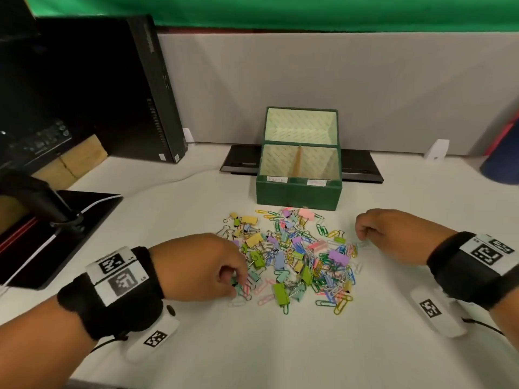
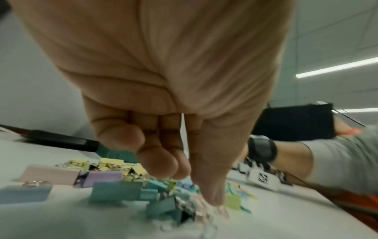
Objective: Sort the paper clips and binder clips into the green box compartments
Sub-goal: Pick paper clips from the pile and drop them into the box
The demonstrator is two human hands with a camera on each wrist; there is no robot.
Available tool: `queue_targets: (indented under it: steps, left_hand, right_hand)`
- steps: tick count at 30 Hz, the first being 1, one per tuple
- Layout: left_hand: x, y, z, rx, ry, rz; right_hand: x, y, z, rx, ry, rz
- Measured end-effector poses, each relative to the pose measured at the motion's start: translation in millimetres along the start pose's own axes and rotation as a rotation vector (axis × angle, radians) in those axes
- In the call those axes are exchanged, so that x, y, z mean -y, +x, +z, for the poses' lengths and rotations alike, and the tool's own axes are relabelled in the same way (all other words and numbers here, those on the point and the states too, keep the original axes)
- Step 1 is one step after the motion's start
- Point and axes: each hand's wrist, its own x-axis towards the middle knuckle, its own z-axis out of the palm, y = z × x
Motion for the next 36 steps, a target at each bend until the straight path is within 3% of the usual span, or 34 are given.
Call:
queue_targets:
  steps: [3,7,14,17,19,21,26,28,32,36]
  left_hand:
    - [-8,2,4,0.132,0.143,0.071]
    - [-3,6,6,0.132,0.167,0.05]
    - [4,5,7,0.079,0.085,0.057]
    - [10,4,3,-0.021,-0.054,0.052]
    - [19,2,-1,-0.091,-0.14,0.018]
    - [26,-1,-8,-0.111,-0.13,-0.032]
    - [19,-6,-11,-0.026,0.086,-0.011]
    - [8,-5,-4,-0.022,0.114,0.087]
    - [0,0,12,0.014,0.26,0.209]
    - [4,0,18,-0.091,0.366,0.314]
  right_hand:
    - [5,1,2,0.016,-0.017,0.028]
    - [11,6,6,0.05,-0.072,0.042]
    - [11,6,7,0.037,-0.09,0.05]
    - [14,1,1,0.035,-0.048,0.056]
    - [11,-4,-4,-0.043,0.022,0.05]
    - [6,-10,-11,-0.147,0.216,0.029]
    - [3,-21,-30,-0.306,1.483,-0.014]
    - [5,-25,-35,-0.342,1.767,-0.067]
    - [-2,-18,-33,-0.461,1.884,-0.067]
    - [-8,-8,-28,-0.477,1.852,-0.034]
